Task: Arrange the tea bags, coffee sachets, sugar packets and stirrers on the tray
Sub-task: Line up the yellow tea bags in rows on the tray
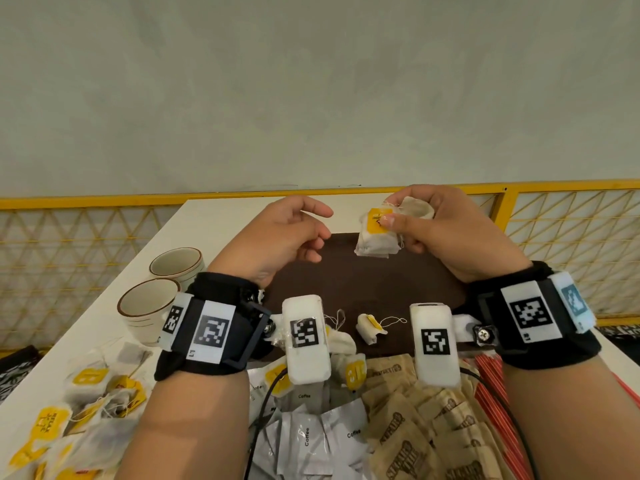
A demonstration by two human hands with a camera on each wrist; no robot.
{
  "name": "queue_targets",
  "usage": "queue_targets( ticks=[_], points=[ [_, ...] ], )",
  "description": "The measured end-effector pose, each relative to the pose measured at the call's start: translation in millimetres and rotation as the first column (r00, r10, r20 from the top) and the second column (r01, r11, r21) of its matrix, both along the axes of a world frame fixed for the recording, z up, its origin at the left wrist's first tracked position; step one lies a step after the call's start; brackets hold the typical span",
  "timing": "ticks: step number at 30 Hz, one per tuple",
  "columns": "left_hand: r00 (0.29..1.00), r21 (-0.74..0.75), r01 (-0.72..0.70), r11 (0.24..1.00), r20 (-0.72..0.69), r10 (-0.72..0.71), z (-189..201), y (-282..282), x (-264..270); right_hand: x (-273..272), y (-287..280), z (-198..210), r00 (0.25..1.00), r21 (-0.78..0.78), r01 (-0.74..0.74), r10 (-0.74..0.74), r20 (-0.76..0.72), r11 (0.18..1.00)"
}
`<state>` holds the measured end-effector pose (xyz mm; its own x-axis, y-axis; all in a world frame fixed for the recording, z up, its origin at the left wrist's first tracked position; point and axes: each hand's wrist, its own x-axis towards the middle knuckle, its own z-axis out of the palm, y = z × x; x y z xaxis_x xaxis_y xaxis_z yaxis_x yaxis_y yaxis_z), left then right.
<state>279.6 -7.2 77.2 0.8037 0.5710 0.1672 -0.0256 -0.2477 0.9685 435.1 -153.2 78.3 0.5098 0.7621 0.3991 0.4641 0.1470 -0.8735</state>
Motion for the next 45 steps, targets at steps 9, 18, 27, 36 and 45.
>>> queue_targets(
  ticks=[9, 18, 27, 36, 45],
  points=[
    [0.838, 0.249, 0.146, 0.957, -0.546, 0.014, -32, 3, 14, 8, -6, 2, 0.999, 0.026, 0.035, -0.034, -0.022, 0.999],
    [0.312, 0.341, 0.641, 0.688, -0.934, 0.173, -55, -10, 65, 4, -3, 1, 1.000, -0.022, -0.021, 0.021, 0.001, 1.000],
    [0.254, 0.279, 0.737, 0.616, -0.958, 0.130, -56, -9, 70, 4, -4, 2, 1.000, -0.024, -0.031, 0.031, -0.002, 0.999],
    [0.535, 0.437, 0.622, 0.650, -0.843, 0.055, -21, 1, 53, 6, -9, 5, 0.999, 0.009, -0.013, 0.014, -0.030, 1.000],
    [0.903, 0.630, 0.352, 0.692, -0.424, -0.073, 17, -4, 21, 1, -15, 12, 0.990, 0.069, -0.068, 0.076, -0.122, 0.995]
  ],
)
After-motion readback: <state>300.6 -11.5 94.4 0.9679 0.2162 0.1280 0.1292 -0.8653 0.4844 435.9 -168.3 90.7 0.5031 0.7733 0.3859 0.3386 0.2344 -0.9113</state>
